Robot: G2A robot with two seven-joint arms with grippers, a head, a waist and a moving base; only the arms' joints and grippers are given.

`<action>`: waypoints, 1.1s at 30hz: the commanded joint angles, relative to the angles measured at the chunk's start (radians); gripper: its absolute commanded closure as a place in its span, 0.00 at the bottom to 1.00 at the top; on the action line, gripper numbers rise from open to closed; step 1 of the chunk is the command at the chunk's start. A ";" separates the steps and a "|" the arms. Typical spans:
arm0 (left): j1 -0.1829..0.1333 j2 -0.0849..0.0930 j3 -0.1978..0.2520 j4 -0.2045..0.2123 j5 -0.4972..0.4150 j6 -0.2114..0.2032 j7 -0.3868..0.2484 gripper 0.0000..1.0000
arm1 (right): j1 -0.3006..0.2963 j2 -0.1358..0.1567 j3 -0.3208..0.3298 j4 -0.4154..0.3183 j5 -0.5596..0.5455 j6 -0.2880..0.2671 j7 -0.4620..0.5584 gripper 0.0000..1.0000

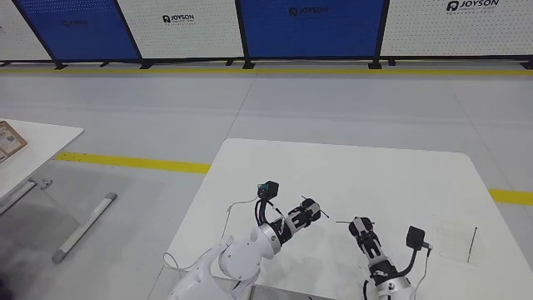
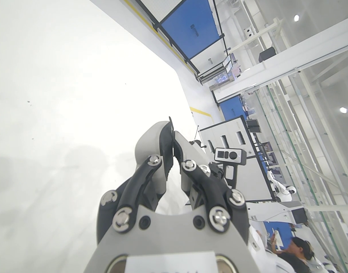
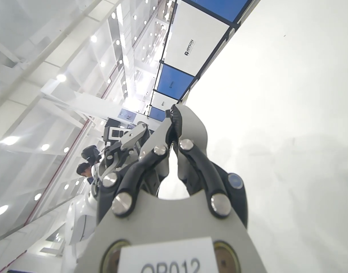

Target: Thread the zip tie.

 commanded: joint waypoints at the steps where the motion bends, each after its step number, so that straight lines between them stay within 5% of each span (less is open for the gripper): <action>1: 0.000 0.000 0.000 0.000 0.000 0.000 0.000 1.00 | 0.001 -0.003 0.003 -0.003 0.001 -0.003 0.003 1.00; 7: 0.000 0.000 0.000 0.000 0.000 0.000 0.000 1.00 | 0.033 -0.023 -0.023 0.002 -0.023 0.060 -0.014 1.00; 33: 0.000 0.000 0.000 0.000 0.000 0.000 0.000 1.00 | 0.019 -0.038 0.008 0.018 -0.015 0.023 0.064 1.00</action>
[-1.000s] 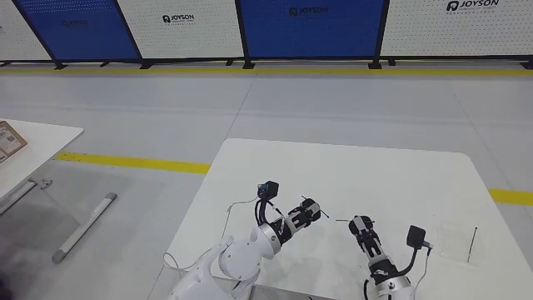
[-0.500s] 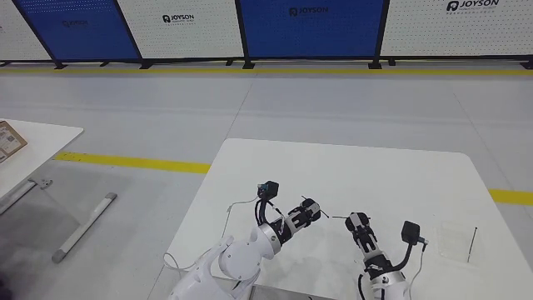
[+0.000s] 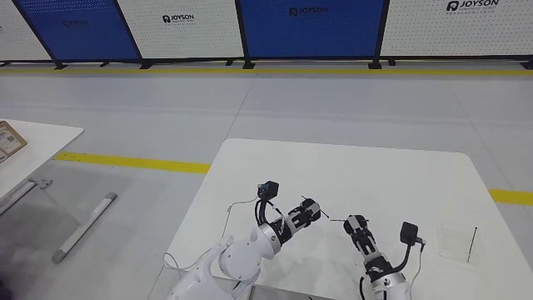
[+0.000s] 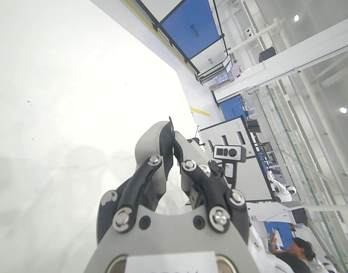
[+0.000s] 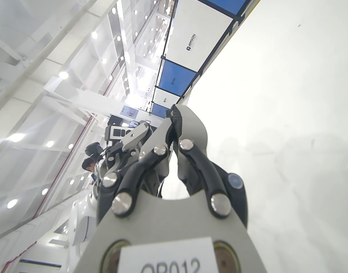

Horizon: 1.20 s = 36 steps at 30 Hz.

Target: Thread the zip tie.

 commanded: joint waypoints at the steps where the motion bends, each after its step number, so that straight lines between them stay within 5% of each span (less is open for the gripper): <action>1: 0.000 0.000 0.000 0.000 0.000 0.000 0.000 1.00 | 0.003 -0.004 -0.001 0.001 -0.003 -0.002 -0.001 1.00; 20: 0.000 0.000 0.000 0.000 0.000 0.000 0.000 1.00 | 0.040 -0.039 -0.012 0.041 -0.026 0.042 0.013 1.00; 36: 0.000 0.000 0.000 0.000 0.000 0.000 0.000 1.00 | 0.000 -0.044 0.017 0.028 -0.033 -0.005 0.001 1.00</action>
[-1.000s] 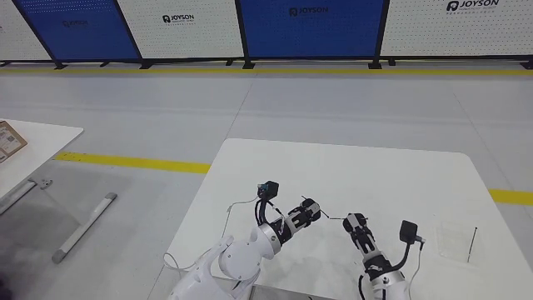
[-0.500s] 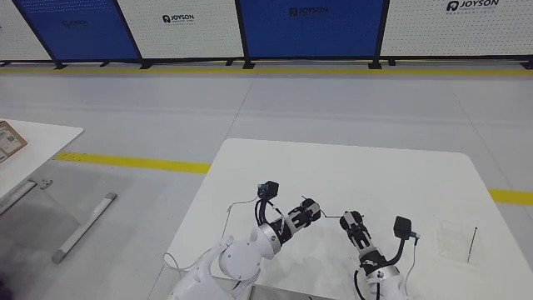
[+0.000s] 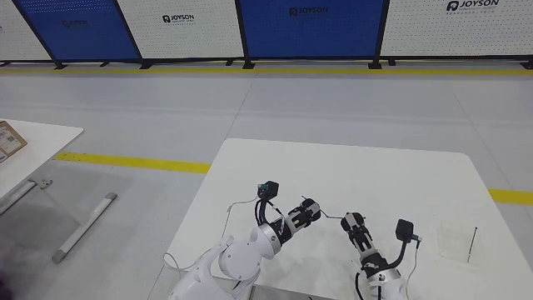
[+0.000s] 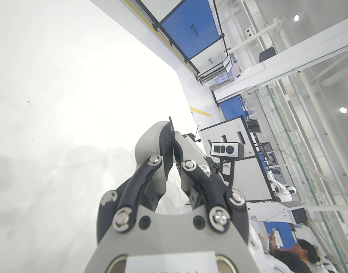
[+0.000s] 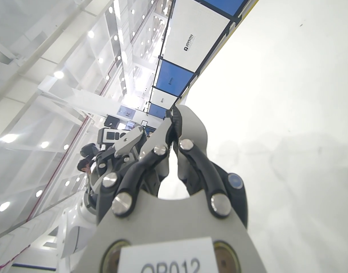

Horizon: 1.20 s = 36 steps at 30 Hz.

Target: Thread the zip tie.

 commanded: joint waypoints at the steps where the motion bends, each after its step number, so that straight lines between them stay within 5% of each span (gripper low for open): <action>1: 0.000 0.000 0.000 0.000 0.000 0.000 0.000 1.00 | -0.009 0.000 0.008 -0.003 0.000 -0.012 0.001 1.00; 36: 0.000 0.000 0.000 0.000 0.000 0.000 0.000 1.00 | -0.032 -0.038 0.036 -0.001 -0.024 -0.024 0.011 1.00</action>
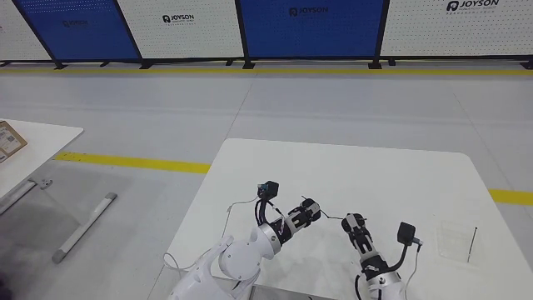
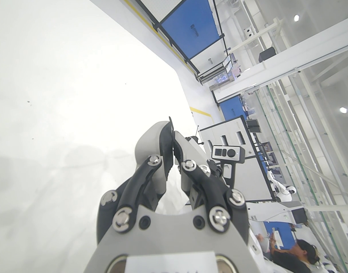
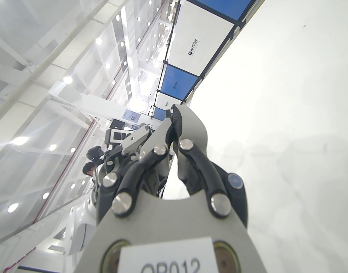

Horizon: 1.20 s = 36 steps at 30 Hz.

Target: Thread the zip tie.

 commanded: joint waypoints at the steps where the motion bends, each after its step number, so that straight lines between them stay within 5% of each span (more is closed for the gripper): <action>1: 0.000 0.000 0.000 0.000 0.000 0.000 0.000 1.00 | 0.000 -0.002 0.003 0.001 0.001 0.000 0.004 1.00; 36: 0.000 0.000 0.000 0.000 0.000 0.000 0.000 1.00 | -0.020 -0.030 0.031 -0.002 -0.034 0.002 0.011 1.00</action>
